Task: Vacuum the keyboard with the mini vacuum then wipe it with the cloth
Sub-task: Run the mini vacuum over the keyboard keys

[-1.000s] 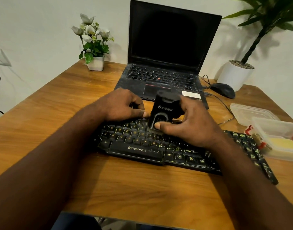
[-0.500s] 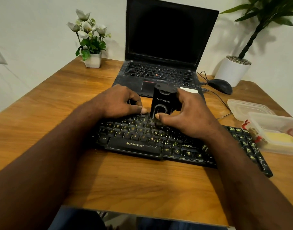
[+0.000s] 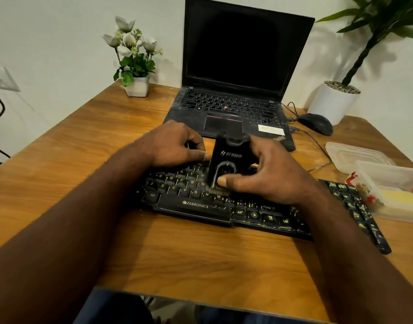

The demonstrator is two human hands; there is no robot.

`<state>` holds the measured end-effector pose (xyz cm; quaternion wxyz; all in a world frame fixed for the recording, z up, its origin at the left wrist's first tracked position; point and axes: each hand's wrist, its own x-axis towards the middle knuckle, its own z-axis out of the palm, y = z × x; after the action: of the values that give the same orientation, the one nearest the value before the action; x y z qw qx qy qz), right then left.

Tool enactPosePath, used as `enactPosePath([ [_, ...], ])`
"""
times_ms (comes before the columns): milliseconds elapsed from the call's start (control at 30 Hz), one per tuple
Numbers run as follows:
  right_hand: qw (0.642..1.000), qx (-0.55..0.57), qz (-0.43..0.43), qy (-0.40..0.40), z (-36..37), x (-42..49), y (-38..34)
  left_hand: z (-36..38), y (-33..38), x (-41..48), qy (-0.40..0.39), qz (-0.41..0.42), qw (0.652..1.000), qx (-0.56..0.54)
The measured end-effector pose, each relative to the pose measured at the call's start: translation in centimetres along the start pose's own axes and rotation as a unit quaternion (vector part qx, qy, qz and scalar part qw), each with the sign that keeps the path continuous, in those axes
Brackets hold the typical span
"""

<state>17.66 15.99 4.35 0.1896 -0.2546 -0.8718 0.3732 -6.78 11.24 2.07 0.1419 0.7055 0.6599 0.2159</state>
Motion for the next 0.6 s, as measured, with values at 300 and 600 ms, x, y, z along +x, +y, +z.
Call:
enactPosePath([
  [300,0.995,-0.068,-0.043,0.052,0.8,0.0,-0.5,-0.1,0.2,-0.2,-0.006,-0.016,1.0,-0.002],
  [600,0.989,-0.106,-0.037,0.099,1.0,0.4,-0.3,0.0,0.4,-0.3,-0.016,-0.018,1.0,0.003],
])
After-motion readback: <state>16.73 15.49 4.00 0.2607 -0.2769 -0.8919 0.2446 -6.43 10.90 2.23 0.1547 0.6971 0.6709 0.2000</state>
